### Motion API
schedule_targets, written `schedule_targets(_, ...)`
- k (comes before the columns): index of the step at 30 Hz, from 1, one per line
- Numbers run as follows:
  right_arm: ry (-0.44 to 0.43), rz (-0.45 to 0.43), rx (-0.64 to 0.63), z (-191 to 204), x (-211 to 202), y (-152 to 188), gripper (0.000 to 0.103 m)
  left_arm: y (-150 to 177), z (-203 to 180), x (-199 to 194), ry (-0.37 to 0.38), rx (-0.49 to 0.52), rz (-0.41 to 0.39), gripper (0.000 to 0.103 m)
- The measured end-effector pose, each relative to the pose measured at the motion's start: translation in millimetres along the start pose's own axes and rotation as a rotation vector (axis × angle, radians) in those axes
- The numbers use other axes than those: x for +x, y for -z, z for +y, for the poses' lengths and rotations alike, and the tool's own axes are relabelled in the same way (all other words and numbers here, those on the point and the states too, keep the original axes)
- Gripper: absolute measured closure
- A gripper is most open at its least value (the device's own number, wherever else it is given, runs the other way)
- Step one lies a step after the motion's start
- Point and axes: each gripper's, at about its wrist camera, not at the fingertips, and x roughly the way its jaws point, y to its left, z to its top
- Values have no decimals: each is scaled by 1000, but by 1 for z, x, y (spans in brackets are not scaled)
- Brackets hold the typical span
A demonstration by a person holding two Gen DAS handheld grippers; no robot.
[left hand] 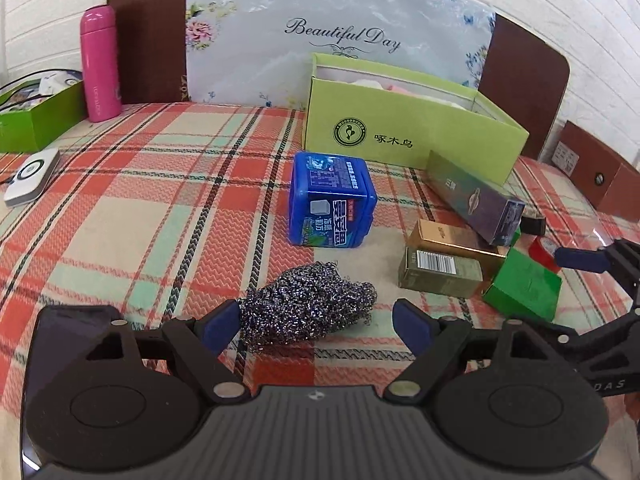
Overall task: Organize objects
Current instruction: 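Grasp the green box with the right tool while the left tool grasps the steel scrubber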
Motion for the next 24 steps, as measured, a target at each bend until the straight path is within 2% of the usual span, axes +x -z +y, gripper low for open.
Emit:
schedule_targets(1, -11, 12, 7, 0, 2, 2, 17, -1, 1, 2, -3, 7, 5, 17)
schedule_targets(3, -13, 26, 49, -2, -1, 8, 36, -2, 3, 8, -10, 14, 18, 17)
schedule_targets(4, -10, 19, 70, -3, -5, 10, 42, -3, 4, 11, -16, 12, 26, 17)
schedule_targets(5, -12, 11, 89, -3, -10, 12, 43, -4, 5, 14, -20, 8, 33, 17)
schedule_targets(8, 3, 7, 149, -3, -27, 20, 43, -5, 7, 20, 3, -25, 52, 17)
schedule_targets(10, 25, 14, 174, 0, -36, 26, 43, -4, 5, 19, 37, -55, 50, 24)
schedule_targets(11, 25, 18, 189, 0, -40, 29, 43, -4, 3, 17, 53, -65, 55, 31)
schedule_targets(14, 22, 46, 251, 0, -49, 39, 42, 0, -9, 7, 161, -118, 79, 32)
schedule_targets(16, 19, 54, 274, -1, -53, 45, 42, 6, -20, 1, 226, -116, 100, 31)
schedule_targets(18, 27, 53, 272, 1, -55, 47, 42, 11, -32, -3, 221, -82, 100, 29)
schedule_targets(20, 31, 46, 267, 2, -55, 46, 39, 12, -36, -5, 178, -61, 93, 28)
schedule_targets(22, 34, 38, 259, 4, -55, 45, 35, 8, -34, -4, 127, -71, 88, 27)
schedule_targets(24, 41, 34, 250, 7, -54, 43, 30, 4, -31, -2, 118, -109, 90, 27)
